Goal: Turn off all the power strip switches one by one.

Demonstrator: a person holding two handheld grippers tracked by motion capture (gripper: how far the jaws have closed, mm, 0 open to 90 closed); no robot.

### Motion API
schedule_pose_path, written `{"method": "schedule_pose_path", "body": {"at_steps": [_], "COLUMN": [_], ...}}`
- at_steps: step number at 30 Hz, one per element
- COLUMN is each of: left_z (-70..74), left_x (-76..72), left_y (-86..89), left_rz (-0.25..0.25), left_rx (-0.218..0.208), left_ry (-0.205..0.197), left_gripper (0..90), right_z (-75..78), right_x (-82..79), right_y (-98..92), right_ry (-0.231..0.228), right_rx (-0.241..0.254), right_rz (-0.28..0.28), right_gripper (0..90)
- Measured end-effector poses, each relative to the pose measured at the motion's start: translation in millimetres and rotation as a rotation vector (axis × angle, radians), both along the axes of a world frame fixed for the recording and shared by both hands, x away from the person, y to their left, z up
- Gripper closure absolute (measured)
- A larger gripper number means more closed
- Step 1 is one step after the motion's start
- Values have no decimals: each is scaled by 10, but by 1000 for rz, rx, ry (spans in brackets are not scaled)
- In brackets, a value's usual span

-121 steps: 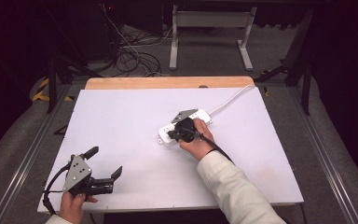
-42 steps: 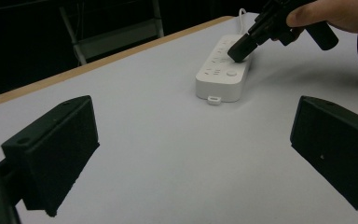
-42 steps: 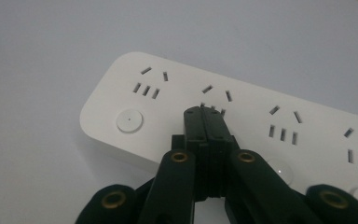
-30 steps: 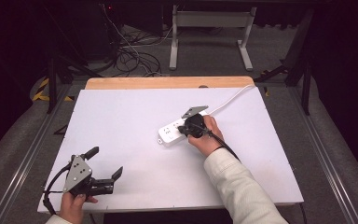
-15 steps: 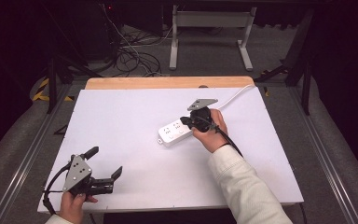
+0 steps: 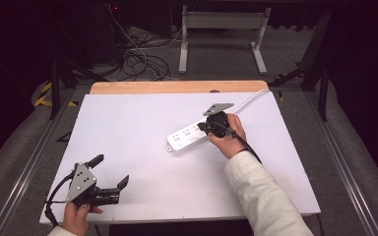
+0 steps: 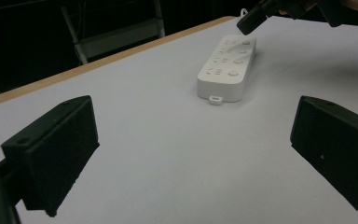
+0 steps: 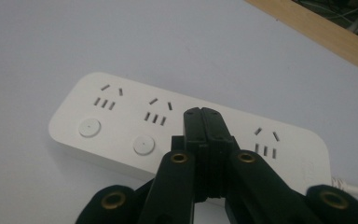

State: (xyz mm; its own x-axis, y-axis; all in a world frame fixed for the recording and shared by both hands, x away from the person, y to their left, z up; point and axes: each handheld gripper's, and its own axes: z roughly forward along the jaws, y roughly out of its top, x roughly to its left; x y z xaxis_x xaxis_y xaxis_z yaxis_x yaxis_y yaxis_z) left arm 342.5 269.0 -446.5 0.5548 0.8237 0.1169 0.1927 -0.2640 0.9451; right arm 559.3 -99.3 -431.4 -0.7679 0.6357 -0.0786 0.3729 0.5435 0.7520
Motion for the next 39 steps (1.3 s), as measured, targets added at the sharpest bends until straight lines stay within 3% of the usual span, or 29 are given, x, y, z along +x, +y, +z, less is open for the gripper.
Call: {"method": "schedule_pose_path", "body": {"at_steps": [14, 29, 39], "left_z": [-2, -1, 0], "left_x": [5, 1, -2], "left_y": [4, -1, -7], "left_rz": [0, -3, -4], "left_rx": [1, 4, 6], "left_ry": [0, -1, -2], "left_gripper": [17, 17, 17], "right_z": [-202, -236, -248], "right_x": [90, 87, 89], "right_y": [-23, 19, 7], "right_ry": [56, 54, 64], "right_rx": [-21, -35, -15], "right_rz": [-20, -28, -35], "right_gripper": [900, 900, 900]}}
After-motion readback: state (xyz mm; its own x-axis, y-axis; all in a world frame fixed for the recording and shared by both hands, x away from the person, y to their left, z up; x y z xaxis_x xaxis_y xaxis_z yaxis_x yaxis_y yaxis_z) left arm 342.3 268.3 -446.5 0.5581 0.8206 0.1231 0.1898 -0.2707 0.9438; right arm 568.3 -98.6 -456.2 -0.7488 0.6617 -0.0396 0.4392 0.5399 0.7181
